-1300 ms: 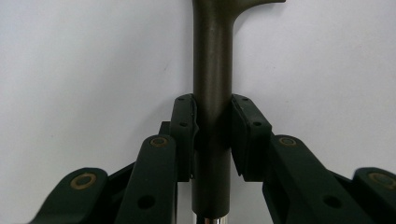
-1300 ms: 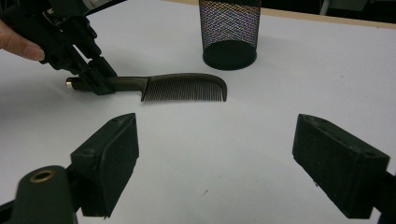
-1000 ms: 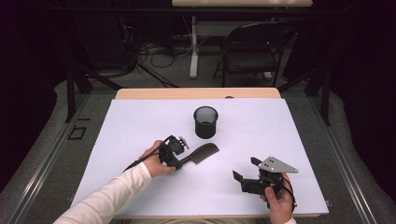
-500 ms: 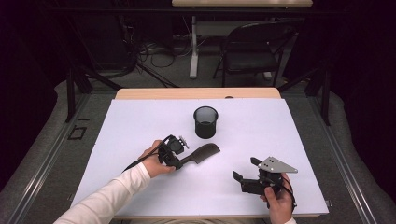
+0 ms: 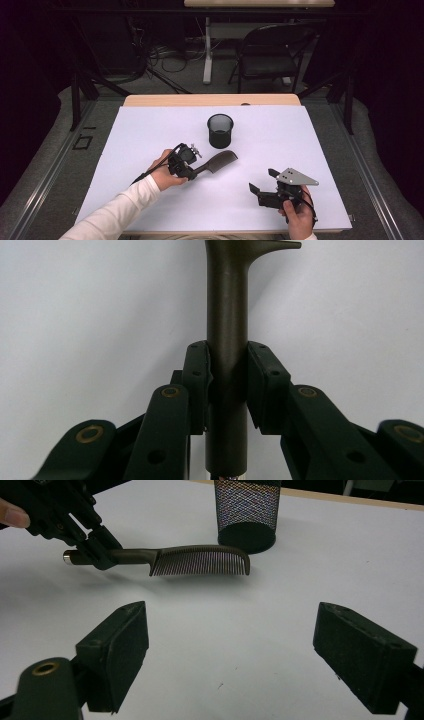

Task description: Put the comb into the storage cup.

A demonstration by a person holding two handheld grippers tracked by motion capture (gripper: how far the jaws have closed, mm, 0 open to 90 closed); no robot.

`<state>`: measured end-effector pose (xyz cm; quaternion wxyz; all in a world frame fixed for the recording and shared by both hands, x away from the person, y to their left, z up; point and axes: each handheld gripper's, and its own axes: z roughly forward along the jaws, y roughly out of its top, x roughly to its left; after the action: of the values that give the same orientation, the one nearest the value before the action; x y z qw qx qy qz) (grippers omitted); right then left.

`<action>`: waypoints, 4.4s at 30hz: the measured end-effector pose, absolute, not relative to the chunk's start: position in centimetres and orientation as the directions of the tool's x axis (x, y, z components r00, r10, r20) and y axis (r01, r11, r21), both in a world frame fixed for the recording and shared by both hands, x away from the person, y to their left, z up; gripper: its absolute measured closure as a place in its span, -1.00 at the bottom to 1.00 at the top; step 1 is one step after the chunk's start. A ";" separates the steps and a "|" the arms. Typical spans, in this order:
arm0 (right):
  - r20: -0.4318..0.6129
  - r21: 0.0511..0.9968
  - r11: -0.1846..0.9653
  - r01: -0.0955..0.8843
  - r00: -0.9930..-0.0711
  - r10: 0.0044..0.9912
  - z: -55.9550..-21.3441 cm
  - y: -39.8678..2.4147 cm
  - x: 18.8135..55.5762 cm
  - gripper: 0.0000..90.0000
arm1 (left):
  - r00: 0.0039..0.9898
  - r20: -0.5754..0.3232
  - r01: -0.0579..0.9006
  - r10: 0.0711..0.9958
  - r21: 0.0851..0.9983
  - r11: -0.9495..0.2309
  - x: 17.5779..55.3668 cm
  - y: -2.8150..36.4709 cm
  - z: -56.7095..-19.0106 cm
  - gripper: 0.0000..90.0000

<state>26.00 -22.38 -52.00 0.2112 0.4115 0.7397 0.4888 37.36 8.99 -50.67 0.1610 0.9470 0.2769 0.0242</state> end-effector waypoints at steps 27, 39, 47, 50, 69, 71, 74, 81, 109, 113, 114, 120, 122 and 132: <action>0.091 0.896 0.183 0.405 -0.570 0.816 -52.1 -22.4 26.0 -0.68 | 0.834 -0.044 0.492 0.550 0.511 -0.705 36.6 9.5 -47.7 0.61; 0.091 0.896 0.183 0.404 -0.570 0.816 -52.1 -22.4 26.1 -0.68 | 0.824 -0.054 0.473 0.564 0.613 -0.633 36.1 9.5 -46.5 0.61; 0.092 0.896 0.182 0.405 -0.570 0.816 -52.1 -22.4 26.1 -0.68 | 0.807 -0.055 0.466 0.588 0.671 -0.577 35.9 9.4 -46.0 0.61; 0.092 0.894 0.185 0.408 -0.571 0.816 -52.1 -22.4 26.1 -0.68 | 0.797 -0.060 0.466 0.602 0.694 -0.548 35.8 9.4 -45.9 0.61; 0.088 0.894 0.188 0.407 -0.570 0.817 -52.1 -22.3 26.1 -0.68 | 0.739 -0.095 0.465 0.667 0.788 -0.402 35.2 10.5 -45.7 0.61; 0.088 0.894 0.187 0.408 -0.569 0.818 -52.1 -22.3 26.1 -0.68 | 0.733 -0.093 0.461 0.674 0.796 -0.392 35.1 10.6 -45.9 0.61; 0.092 0.892 0.186 0.412 -0.567 0.819 -52.1 -22.3 26.0 -0.68 | 0.725 -0.084 0.450 0.684 0.809 -0.378 34.9 10.8 -46.0 0.61; 0.089 0.893 0.186 0.409 -0.568 0.818 -52.2 -22.2 26.1 -0.68 | 0.714 -0.088 0.422 0.695 0.846 -0.327 34.4 11.3 -46.1 0.61; 0.089 0.886 0.190 0.424 -0.556 0.826 -52.3 -21.6 26.3 -0.69 | 0.702 -0.076 0.347 0.708 0.905 -0.246 32.8 11.7 -47.3 0.61; 0.101 0.881 0.191 0.434 -0.566 0.818 -52.2 -21.5 26.4 -0.69 | 0.702 -0.079 0.344 0.707 0.908 -0.240 32.7 11.7 -47.5 0.61; 0.107 0.882 0.186 0.433 -0.568 0.816 -52.1 -21.3 26.4 -0.70 | 0.703 -0.079 0.344 0.707 0.908 -0.241 32.7 11.8 -47.5 0.61; 0.098 0.872 0.210 0.441 -0.580 0.808 -51.6 -20.5 26.7 -0.89 | 0.705 -0.081 0.338 0.704 0.912 -0.233 32.6 11.8 -47.5 0.61; 0.102 0.866 0.212 0.452 -0.576 0.811 -51.4 -20.3 26.9 -0.93 | 0.705 -0.079 0.335 0.704 0.913 -0.233 32.6 11.8 -47.5 0.61; 0.130 0.840 0.208 0.502 -0.556 0.821 -50.5 -19.9 28.3 -0.96 | 0.700 -0.086 0.327 0.709 0.921 -0.210 32.4 12.1 -47.5 0.61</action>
<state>28.35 -19.87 -50.45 0.1760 0.4370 0.7569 0.4530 32.38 12.08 -47.55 0.5269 0.7565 0.3423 0.1815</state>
